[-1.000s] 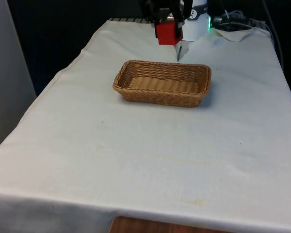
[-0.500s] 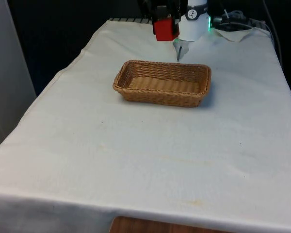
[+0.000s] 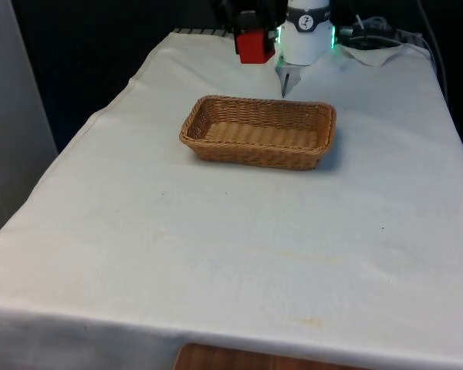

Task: Pick up the cube and place it into the basket.

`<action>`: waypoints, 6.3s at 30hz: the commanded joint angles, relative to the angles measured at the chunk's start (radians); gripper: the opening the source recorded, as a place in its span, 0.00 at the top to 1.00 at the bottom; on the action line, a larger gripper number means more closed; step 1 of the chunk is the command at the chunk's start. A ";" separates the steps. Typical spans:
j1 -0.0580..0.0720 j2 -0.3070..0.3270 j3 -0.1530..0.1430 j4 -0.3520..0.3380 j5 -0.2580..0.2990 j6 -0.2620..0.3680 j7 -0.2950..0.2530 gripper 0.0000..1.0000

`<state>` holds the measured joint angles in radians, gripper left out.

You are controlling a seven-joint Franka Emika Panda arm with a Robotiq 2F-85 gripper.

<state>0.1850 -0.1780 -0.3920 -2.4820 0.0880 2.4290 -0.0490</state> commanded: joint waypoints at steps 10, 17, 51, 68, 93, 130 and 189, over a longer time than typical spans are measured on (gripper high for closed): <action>-0.013 -0.011 -0.017 -0.040 -0.054 0.033 -0.017 0.98; -0.018 -0.011 -0.023 -0.053 -0.108 0.056 -0.004 0.98; -0.002 0.045 0.001 -0.052 -0.110 0.099 0.005 0.98; 0.008 0.103 0.020 -0.098 -0.083 0.242 0.004 0.98; 0.010 0.218 0.055 -0.105 -0.048 0.354 0.000 0.98; 0.001 0.403 0.093 -0.073 -0.023 0.496 0.005 0.98; 0.004 0.247 0.070 -0.067 -0.063 0.352 -0.006 0.00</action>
<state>0.1890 0.0690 -0.3220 -2.5490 0.0250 2.7810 -0.0550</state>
